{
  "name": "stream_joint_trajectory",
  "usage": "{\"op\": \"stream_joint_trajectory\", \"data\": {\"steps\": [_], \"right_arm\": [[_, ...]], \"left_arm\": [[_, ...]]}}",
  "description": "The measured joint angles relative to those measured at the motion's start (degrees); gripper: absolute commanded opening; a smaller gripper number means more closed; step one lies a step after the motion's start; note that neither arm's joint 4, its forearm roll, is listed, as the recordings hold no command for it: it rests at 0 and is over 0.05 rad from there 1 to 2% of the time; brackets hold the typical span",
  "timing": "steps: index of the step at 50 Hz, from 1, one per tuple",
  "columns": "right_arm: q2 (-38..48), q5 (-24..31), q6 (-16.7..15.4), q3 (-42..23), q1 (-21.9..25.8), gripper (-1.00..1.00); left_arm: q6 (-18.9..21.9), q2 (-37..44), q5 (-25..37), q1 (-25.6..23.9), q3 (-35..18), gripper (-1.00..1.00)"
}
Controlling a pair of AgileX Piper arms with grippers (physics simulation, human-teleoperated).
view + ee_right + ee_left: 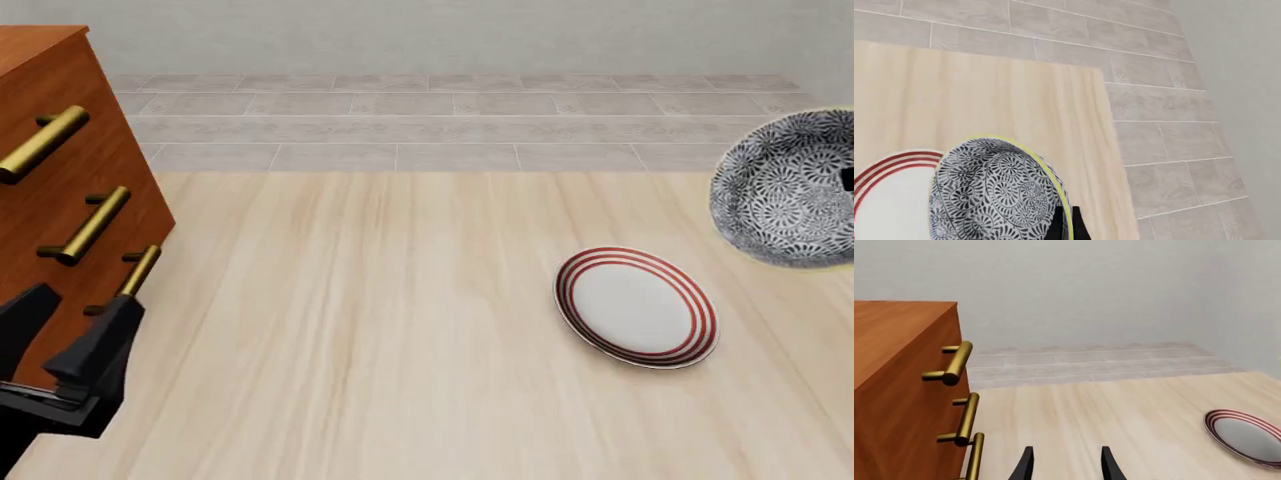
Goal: Put the bowl on top of the cabinet.
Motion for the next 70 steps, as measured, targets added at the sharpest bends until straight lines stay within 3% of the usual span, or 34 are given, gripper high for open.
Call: {"op": "stream_joint_trajectory", "data": {"steps": [21,37,58,70], "right_arm": [[-6.4,0.0,3.2,3.3,9.9,-1.00],[-12.0,0.7,4.2,5.3,16.2,-1.00],[-14.1,0.8,4.9,6.1,19.8,-1.00],[-14.7,0.4,5.4,6.8,21.1,-1.00]], "left_arm": [[-0.8,0.8,0.9,-3.6,-1.6,1.00],[1.8,9.1,-3.2,-8.2,-4.1,1.00],[2.7,13.4,-4.8,-11.7,-6.2,1.00],[3.3,17.4,-6.3,-16.2,-9.1,1.00]]}}
